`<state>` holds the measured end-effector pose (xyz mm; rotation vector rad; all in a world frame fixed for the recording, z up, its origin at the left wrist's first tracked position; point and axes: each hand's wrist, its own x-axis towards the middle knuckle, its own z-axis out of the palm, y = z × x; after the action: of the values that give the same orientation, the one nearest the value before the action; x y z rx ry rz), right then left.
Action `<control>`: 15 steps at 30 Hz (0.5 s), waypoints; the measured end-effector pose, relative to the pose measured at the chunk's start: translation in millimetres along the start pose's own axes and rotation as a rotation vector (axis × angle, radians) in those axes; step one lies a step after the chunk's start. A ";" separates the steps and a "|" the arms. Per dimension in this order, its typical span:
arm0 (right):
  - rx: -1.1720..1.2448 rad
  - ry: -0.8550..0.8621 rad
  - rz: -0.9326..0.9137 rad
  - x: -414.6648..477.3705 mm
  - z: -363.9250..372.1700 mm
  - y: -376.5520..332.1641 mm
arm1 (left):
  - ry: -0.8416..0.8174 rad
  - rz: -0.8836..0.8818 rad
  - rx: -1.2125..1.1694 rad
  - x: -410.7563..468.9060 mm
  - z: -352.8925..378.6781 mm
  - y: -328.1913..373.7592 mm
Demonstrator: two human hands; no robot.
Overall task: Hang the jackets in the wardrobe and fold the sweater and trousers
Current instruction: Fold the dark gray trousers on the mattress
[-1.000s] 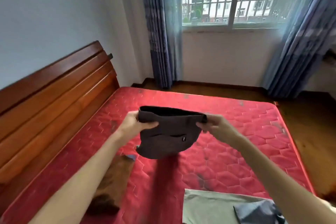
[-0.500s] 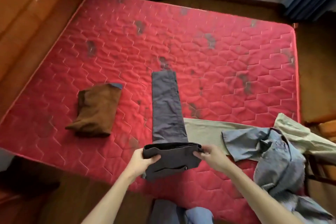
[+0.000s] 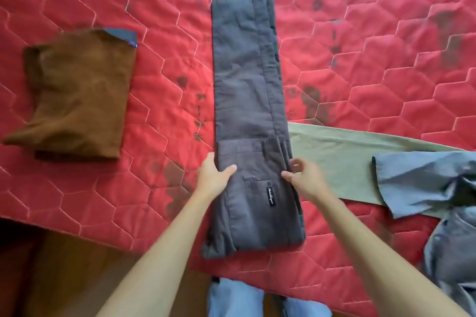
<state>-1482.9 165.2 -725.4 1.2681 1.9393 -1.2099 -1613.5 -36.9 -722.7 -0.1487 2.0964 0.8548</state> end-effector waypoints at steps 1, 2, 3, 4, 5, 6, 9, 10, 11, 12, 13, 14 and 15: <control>-0.015 0.001 0.022 6.5 8.9 7.8 | -0.001 -0.015 -0.002 10.1 7.4 -13.9; -0.050 -0.004 0.021 7.8 13.6 12.9 | 0.000 -0.029 -0.002 12.8 9.6 -20.3; -0.082 -0.012 0.026 8.8 20.3 21.8 | 0.012 -0.038 -0.008 14.6 11.8 -28.7; -0.118 -0.011 0.036 7.9 26.3 29.2 | 0.028 -0.061 -0.020 14.8 14.3 -38.2; -0.129 0.004 0.048 7.2 31.5 37.0 | 0.047 -0.067 -0.046 14.3 16.9 -48.0; -0.131 0.018 0.060 6.1 35.1 44.9 | 0.059 -0.073 -0.062 10.1 18.0 -56.1; -0.140 0.048 0.094 -2.2 42.7 64.4 | 0.100 -0.070 -0.075 -10.6 26.4 -83.5; -0.149 0.049 0.107 -7.9 44.0 69.6 | 0.087 -0.071 -0.066 -21.4 29.7 -90.5; -0.147 0.044 0.121 -13.4 46.0 76.3 | 0.062 -0.059 -0.059 -32.7 34.1 -98.4; -0.136 0.033 0.132 -19.9 47.8 83.0 | 0.034 -0.054 -0.045 -46.0 38.2 -106.1; -0.122 0.020 0.140 -26.4 50.3 91.0 | 0.010 -0.049 -0.047 -58.1 43.4 -117.0; -0.113 0.003 0.150 -33.7 52.4 98.3 | -0.004 -0.045 -0.043 -71.3 47.1 -125.6; -0.105 -0.008 0.157 -40.5 55.2 108.1 | -0.007 -0.039 -0.039 -82.3 51.3 -137.1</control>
<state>-1370.5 116.1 -761.7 1.3312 1.8345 -1.0199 -1473.7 -124.7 -753.5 -0.2063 2.0647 0.8715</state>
